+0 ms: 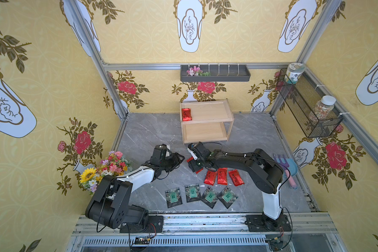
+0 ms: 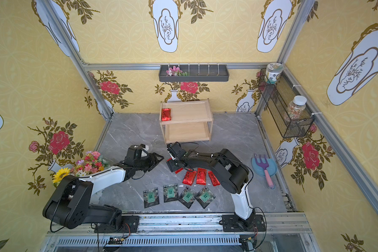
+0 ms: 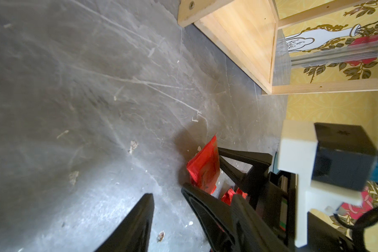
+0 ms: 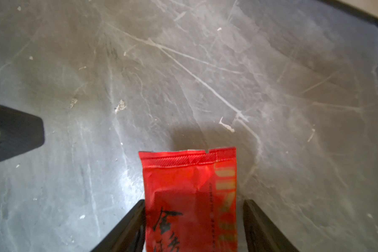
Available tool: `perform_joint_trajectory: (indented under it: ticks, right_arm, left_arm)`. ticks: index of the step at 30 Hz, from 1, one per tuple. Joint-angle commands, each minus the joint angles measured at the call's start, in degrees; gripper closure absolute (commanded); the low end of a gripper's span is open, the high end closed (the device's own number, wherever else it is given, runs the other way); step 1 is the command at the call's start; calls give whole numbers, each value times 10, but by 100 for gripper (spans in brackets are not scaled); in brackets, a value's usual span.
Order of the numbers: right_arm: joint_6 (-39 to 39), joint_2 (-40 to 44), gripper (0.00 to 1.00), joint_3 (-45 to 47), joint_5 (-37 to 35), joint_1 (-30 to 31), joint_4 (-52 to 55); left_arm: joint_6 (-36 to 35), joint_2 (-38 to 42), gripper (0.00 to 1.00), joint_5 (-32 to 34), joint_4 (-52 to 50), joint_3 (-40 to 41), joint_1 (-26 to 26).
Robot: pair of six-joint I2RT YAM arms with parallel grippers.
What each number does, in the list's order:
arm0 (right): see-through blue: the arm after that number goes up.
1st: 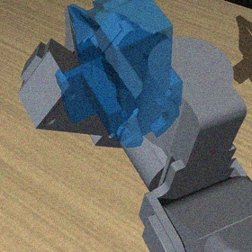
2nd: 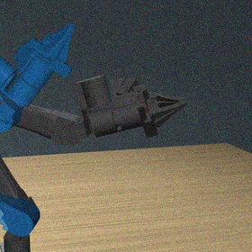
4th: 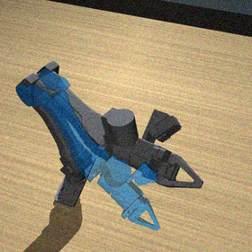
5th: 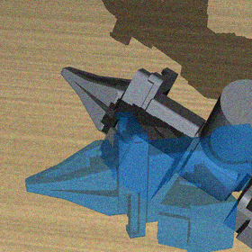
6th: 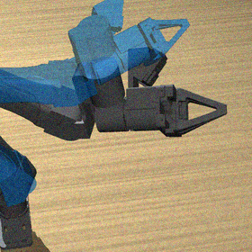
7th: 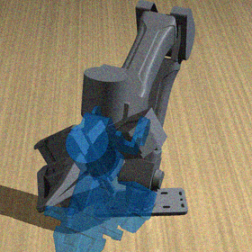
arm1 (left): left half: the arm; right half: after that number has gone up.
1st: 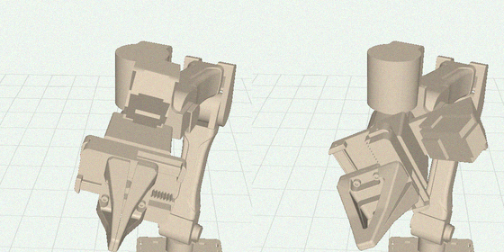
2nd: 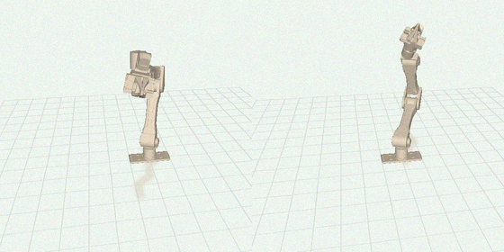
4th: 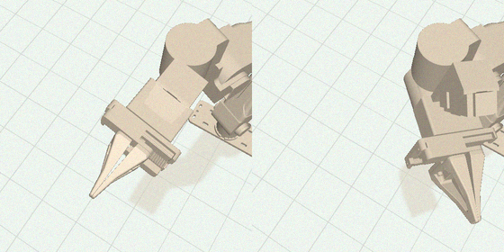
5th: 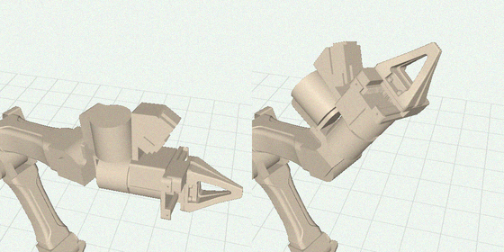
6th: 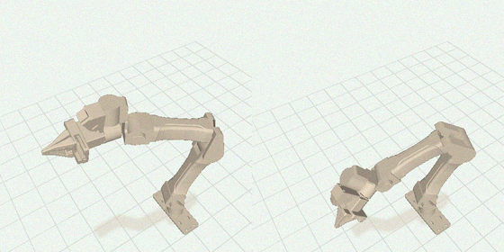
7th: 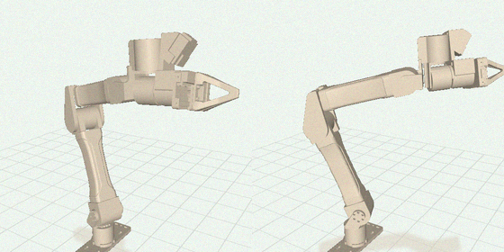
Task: Place the tea bags on the shelf by color
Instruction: Pick up the tea bag from the center of the board.
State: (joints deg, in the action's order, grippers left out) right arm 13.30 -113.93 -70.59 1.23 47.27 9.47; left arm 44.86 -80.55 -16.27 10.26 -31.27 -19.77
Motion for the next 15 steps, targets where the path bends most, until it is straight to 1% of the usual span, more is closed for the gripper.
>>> perform_joint_trajectory:
  ticks: [1, 4, 7, 10, 15]
  right_arm:
    - [10, 9, 29, 4, -6, 1, 20]
    - [1, 21, 28, 15, 4, 4, 11]
    - [-1, 39, 23, 24, 15, 4, 6]
    - [6, 71, 22, 41, 23, -2, 2]
    - [24, 131, 22, 94, 47, -22, -27]
  left_arm:
    - [-6, 1, 38, -3, 8, -1, 2]
    - [-5, -4, 38, -13, 18, -5, 3]
    - [-4, -25, 37, -35, 36, -17, 3]
    - [0, -55, 35, -51, 64, -30, 3]
    - [6, -121, 34, -97, 134, -43, 3]
